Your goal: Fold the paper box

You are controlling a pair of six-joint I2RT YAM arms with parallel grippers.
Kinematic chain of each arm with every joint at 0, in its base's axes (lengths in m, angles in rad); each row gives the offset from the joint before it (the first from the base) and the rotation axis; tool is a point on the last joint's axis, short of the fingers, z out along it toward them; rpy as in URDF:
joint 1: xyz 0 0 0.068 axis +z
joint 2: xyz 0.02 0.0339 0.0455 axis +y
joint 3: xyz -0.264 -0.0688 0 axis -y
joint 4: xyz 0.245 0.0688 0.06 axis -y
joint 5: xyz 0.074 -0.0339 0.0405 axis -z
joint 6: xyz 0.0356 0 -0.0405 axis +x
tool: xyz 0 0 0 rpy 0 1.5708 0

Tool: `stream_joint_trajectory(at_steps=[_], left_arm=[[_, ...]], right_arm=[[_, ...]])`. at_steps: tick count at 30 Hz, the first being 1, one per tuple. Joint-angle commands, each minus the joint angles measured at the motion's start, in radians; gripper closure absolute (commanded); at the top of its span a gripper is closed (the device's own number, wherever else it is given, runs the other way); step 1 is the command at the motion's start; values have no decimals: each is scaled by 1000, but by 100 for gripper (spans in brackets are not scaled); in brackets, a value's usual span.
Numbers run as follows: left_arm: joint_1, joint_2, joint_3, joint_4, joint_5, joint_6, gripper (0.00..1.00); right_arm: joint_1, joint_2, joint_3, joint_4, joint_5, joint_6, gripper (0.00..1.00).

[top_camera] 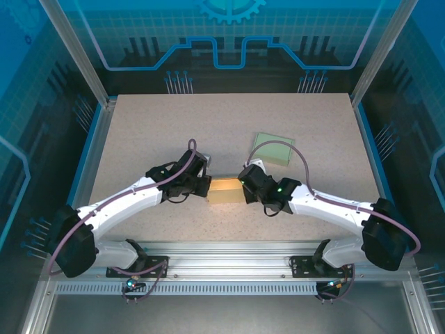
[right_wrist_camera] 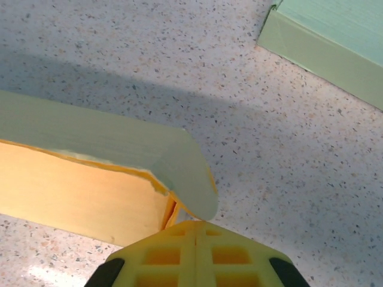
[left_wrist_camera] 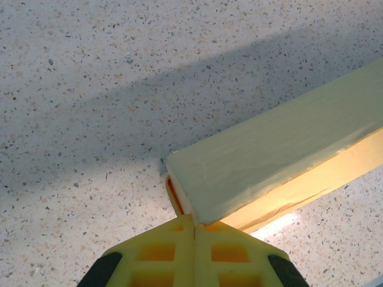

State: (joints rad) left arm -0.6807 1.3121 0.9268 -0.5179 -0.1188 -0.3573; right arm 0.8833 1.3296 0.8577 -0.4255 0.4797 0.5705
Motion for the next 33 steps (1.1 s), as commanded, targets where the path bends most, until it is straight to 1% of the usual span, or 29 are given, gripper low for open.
stream_joint_trajectory(at_steps=[1, 8, 9, 10, 11, 14, 18, 19, 22, 28, 33], left_arm=[[-5, 21, 12, -22, 10, 23, 100], [-5, 21, 14, -25, 9, 23, 100], [-4, 21, 14, -25, 8, 26, 100], [-4, 21, 13, -25, 8, 26, 100], [-5, 21, 12, -26, 8, 25, 100], [-5, 22, 12, -28, 7, 26, 100], [-5, 21, 12, -27, 7, 27, 100], [-5, 21, 12, -27, 7, 27, 100], [-5, 22, 12, -27, 10, 27, 100], [-5, 19, 12, -31, 7, 31, 100], [-5, 19, 11, -30, 7, 32, 100]], right_arm=[[-26, -36, -7, 30, -62, -24, 100], [-60, -72, -20, 38, -116, -35, 100], [-62, -74, -22, 32, -110, -37, 96], [-63, -78, -28, 28, -100, -42, 89], [-63, -83, -36, 24, -87, -47, 85], [-73, -110, -65, 22, -68, -65, 79], [-95, -154, -111, 55, -108, -100, 69], [-102, -160, -119, 64, -119, -109, 68], [-115, -165, -133, 92, -146, -139, 67], [-140, -151, -154, 183, -242, -211, 63], [-165, -120, -138, 198, -255, -231, 64]])
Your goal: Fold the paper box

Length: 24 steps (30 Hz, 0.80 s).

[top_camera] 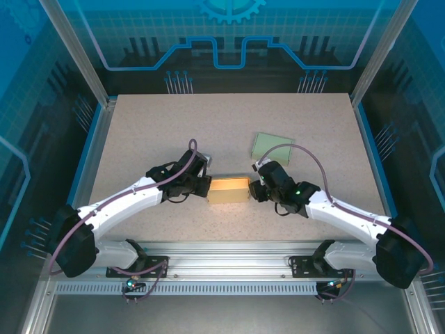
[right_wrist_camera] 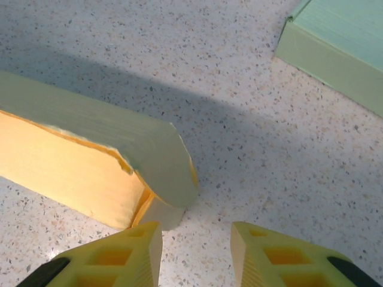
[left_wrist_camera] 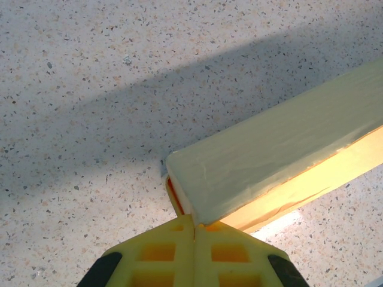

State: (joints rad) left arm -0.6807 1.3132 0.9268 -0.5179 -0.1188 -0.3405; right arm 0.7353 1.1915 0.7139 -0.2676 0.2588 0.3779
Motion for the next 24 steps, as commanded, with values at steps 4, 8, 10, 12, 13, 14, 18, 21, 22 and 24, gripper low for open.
stream_joint_trajectory(at_steps=[4, 8, 10, 12, 13, 14, 18, 21, 22, 24], left_arm=[[-5, 17, 13, -30, 6, 16, 100], [-4, 18, 14, -30, 7, 17, 100], [-4, 20, 14, -30, 10, 18, 100], [-5, 20, 14, -31, 10, 17, 100], [-4, 20, 14, -31, 10, 18, 100], [-5, 21, 12, -31, 10, 18, 100], [-4, 23, 14, -32, 10, 20, 100], [-4, 27, 15, -30, 11, 20, 100], [-4, 27, 15, -30, 12, 21, 100], [-5, 31, 17, -30, 14, 23, 100]], right_arm=[[-25, 47, 19, 48, -54, -49, 65], [-25, 60, 24, 58, -62, -51, 70], [-26, 59, 24, 63, -65, -53, 72], [-27, 58, 29, 65, -72, -55, 74], [-27, 58, 30, 65, -74, -58, 75], [-27, 57, 31, 66, -75, -61, 75], [-27, 58, 42, 65, -74, -71, 77], [-27, 65, 50, 61, -76, -77, 83], [-28, 66, 53, 61, -75, -78, 85], [-27, 68, 56, 61, -75, -81, 89]])
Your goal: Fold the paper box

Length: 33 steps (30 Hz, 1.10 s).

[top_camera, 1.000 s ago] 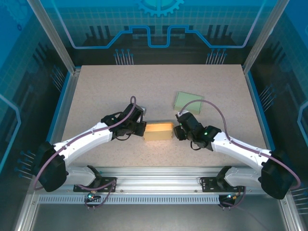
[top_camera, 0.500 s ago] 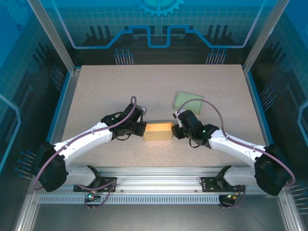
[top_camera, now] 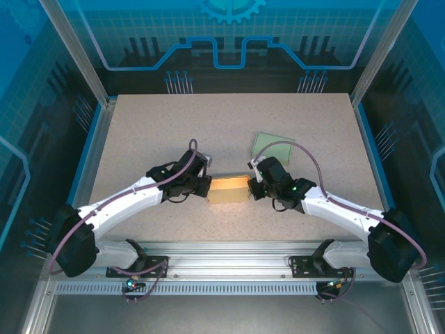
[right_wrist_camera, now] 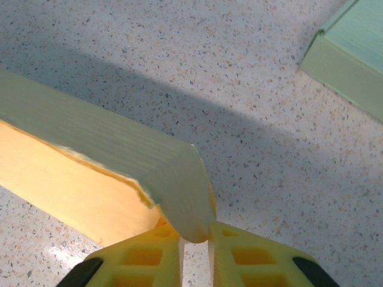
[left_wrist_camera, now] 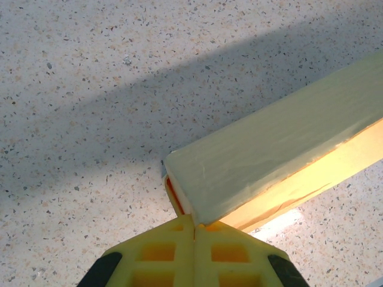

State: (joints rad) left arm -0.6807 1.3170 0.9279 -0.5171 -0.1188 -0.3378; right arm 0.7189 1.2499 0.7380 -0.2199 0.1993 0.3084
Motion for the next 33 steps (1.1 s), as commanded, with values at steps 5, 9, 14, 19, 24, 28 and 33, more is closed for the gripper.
stream_joint_trajectory(at_steps=[5, 9, 14, 19, 24, 28, 33], left_arm=[[-4, 28, 17, -31, 15, 19, 100], [-4, 33, 16, -31, 12, 19, 100], [-5, 36, 15, -37, -2, 24, 100], [-5, 37, 19, -36, -8, 25, 100], [-5, 39, 22, -31, -7, 23, 100], [-6, 33, 20, -16, -6, 15, 100], [-5, 4, 6, 28, 15, -8, 91]], right_arm=[[-10, 22, 54, -3, -24, -15, 100], [-10, 30, 76, -20, -31, -15, 100], [-12, 23, 108, -68, -22, -8, 100], [-12, 19, 173, -148, -61, 1, 100], [-18, 26, 213, -217, -86, 31, 100], [-20, 22, 212, -236, -96, 45, 100], [-21, 9, 164, -196, -89, 44, 100]])
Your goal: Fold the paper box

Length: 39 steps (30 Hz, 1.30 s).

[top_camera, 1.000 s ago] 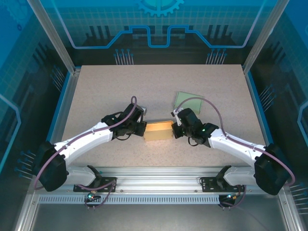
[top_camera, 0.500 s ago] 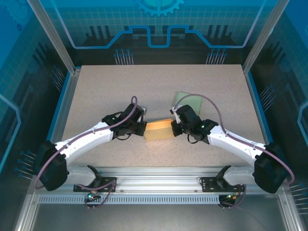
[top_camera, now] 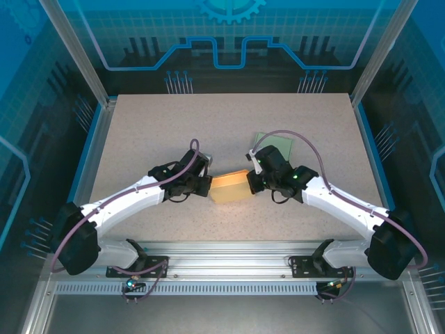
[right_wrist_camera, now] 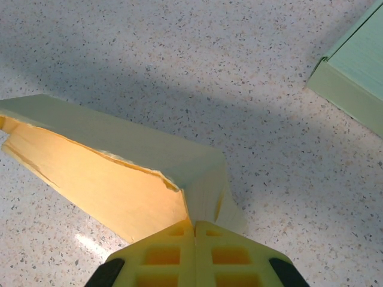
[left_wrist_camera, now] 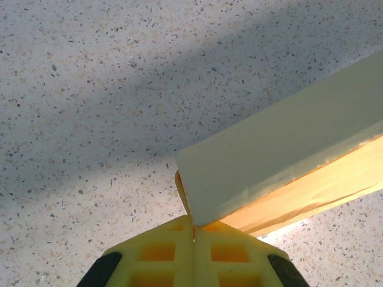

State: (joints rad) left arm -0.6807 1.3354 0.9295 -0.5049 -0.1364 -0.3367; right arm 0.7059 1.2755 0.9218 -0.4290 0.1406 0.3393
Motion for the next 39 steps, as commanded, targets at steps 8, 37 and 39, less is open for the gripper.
stream_joint_trajectory(at_steps=[8, 37, 39], left_arm=[[-6, -28, -15, 62, 79, -35, 74], [-36, 85, -23, 55, 37, -16, 78], [-37, 84, -20, 52, 37, -14, 80]], right_arm=[[-8, -35, -92, 90, -25, 17, 100], [-8, -42, -48, 47, -70, 62, 100], [-8, -43, -49, 46, -80, 61, 100]])
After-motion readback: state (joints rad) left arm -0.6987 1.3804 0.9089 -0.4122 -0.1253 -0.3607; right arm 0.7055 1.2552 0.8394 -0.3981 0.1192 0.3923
